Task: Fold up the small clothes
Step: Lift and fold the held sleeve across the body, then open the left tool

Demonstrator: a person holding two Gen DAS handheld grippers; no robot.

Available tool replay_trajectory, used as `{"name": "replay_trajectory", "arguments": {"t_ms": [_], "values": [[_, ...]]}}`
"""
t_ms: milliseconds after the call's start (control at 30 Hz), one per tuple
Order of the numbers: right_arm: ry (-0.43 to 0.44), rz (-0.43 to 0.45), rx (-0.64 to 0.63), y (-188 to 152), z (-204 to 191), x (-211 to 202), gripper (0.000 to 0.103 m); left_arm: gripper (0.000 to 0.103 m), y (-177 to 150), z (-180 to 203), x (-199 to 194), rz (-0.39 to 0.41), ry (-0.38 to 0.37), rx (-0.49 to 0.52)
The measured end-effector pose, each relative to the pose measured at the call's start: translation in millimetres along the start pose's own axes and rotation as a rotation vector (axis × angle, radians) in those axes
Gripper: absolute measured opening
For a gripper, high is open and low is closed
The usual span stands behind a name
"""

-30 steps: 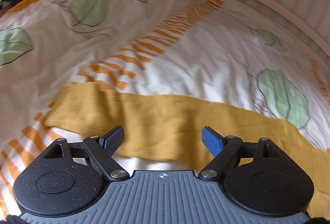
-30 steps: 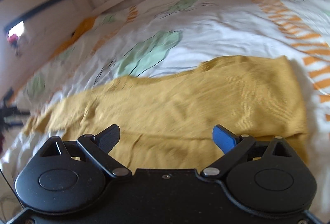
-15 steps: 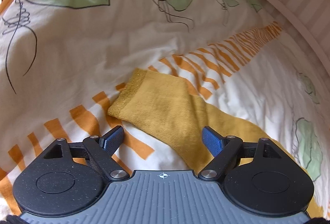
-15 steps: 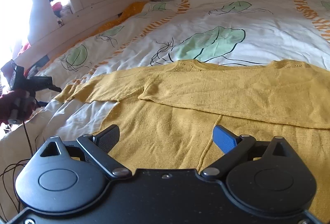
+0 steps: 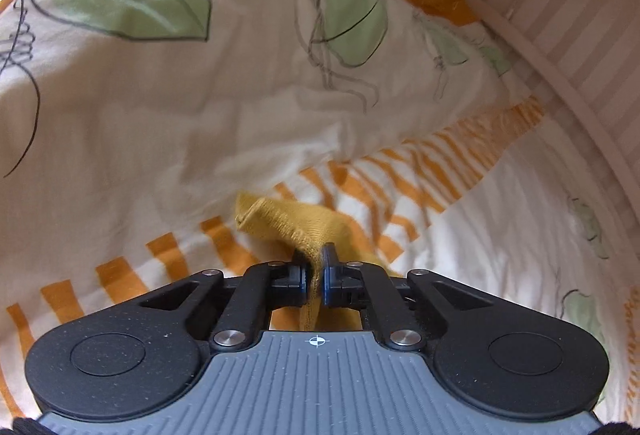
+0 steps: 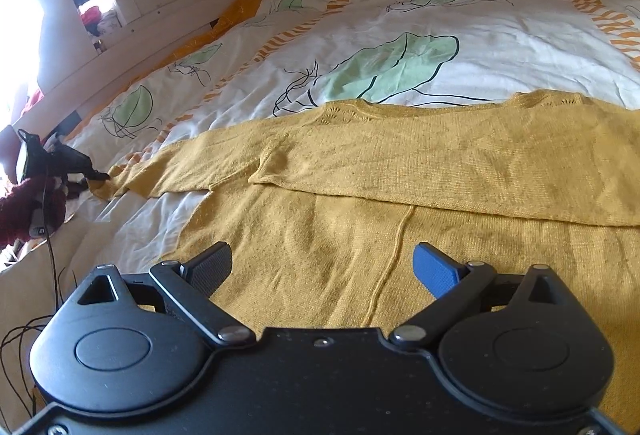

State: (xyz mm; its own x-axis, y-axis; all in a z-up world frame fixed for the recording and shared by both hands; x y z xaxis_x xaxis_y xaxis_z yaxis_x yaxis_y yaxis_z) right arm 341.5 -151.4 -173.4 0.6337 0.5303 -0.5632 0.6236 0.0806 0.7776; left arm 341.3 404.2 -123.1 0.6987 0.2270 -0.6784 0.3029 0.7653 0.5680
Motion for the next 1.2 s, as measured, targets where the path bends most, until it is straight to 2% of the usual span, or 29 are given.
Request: {"name": "replay_trajectory", "arguments": {"t_ms": [167, 367, 567, 733, 933, 1067, 1200], "values": [[-0.008, -0.002, 0.019, 2, 7, -2, 0.098, 0.006, -1, 56, -25, 0.036, -0.072, 0.145], [-0.032, 0.01, 0.048, 10, 19, -7, 0.098, 0.006, -13, 148, -70, 0.046, -0.261, 0.203], [-0.075, 0.037, 0.092, 24, 39, -19, 0.098, 0.004, -49, 247, -113, 0.018, -0.465, 0.268], [-0.11, 0.064, 0.131, 34, 59, -33, 0.098, 0.004, -93, 318, -141, -0.043, -0.612, 0.333], [-0.153, 0.094, 0.158, 42, 79, -45, 0.098, 0.004, -159, 380, -157, -0.127, -0.737, 0.396], [-0.175, 0.103, 0.194, 45, 92, -51, 0.098, 0.004, -213, 409, -153, -0.197, -0.782, 0.399], [-0.198, 0.106, 0.22, 47, 103, -56, 0.098, 0.004, -270, 431, -148, -0.251, -0.789, 0.434]]}}
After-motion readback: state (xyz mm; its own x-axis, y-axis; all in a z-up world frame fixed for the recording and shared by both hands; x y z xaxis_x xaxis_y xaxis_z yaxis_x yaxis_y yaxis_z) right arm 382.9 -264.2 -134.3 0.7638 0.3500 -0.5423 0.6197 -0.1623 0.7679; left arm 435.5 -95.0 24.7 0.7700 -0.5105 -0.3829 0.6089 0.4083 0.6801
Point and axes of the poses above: each gripper's, at about its wrist camera, not at the fingertips, and x roughly the way its jaws point, z to its right, y to its top, the point moved 10 cm from there along x, roughly the way its jaws point, and after that the axes turned 5 degrees about -x, right-handed, at the moved point
